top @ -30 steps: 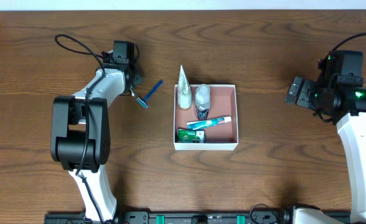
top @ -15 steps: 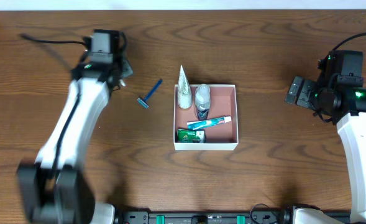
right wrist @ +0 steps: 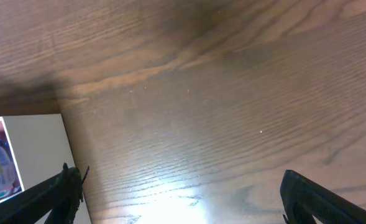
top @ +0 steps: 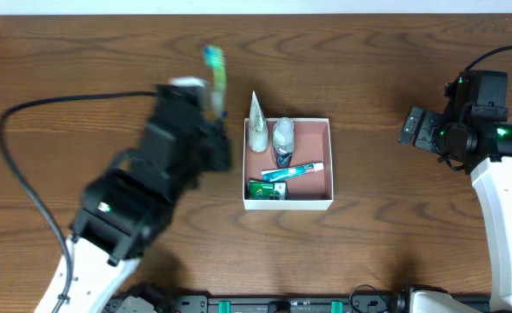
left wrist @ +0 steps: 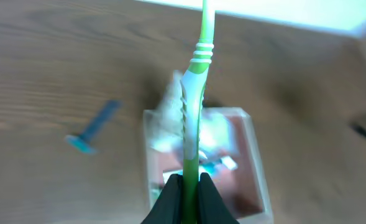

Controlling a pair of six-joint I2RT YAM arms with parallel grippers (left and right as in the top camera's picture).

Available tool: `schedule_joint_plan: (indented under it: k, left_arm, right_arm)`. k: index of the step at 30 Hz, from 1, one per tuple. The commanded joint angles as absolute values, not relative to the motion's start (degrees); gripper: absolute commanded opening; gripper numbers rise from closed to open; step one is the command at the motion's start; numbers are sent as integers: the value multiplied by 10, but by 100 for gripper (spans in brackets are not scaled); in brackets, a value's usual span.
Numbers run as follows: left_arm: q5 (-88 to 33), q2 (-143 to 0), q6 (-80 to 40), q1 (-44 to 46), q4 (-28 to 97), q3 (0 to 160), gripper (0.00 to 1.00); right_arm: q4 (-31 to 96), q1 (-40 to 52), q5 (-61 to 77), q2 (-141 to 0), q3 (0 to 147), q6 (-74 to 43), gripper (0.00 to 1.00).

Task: Pack container
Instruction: 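Carry the toothbrush with the left gripper into the box and release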

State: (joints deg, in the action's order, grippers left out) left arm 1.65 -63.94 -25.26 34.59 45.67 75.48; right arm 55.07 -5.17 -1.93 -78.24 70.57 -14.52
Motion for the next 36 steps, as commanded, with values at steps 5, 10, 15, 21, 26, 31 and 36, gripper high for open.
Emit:
schedule_joint_plan:
  k: [5,10,15,21,26,31,36]
  left_arm:
    - [7,-715,-254,484,421,761,6]
    - [7,-811,-268,518,391,761,5]
    - [6,-906,-305,525,372,761,6]
    - [7,-982,-342,525,370,761,6]
    - [11,-1006,-362,525,368,761,6]
    - [11,-1006,-361,525,352,761,31]
    - [10,-1002,-358,525,329,768,38]
  right_arm:
    - [551,-53,-19,-783,712,-152,99]
    - [551,-53,-19,-783,712,-152,99]
    - [551,-53,-19,-783,712,-152,99]
    - [551,-53,-19,-783,712,-152,99]
    - [551,-53,-19,-783,712,-152,99]
    - [551,-53,-19,-783,712,-152,99]
    - [551,-53,-19,-783,712,-152,99]
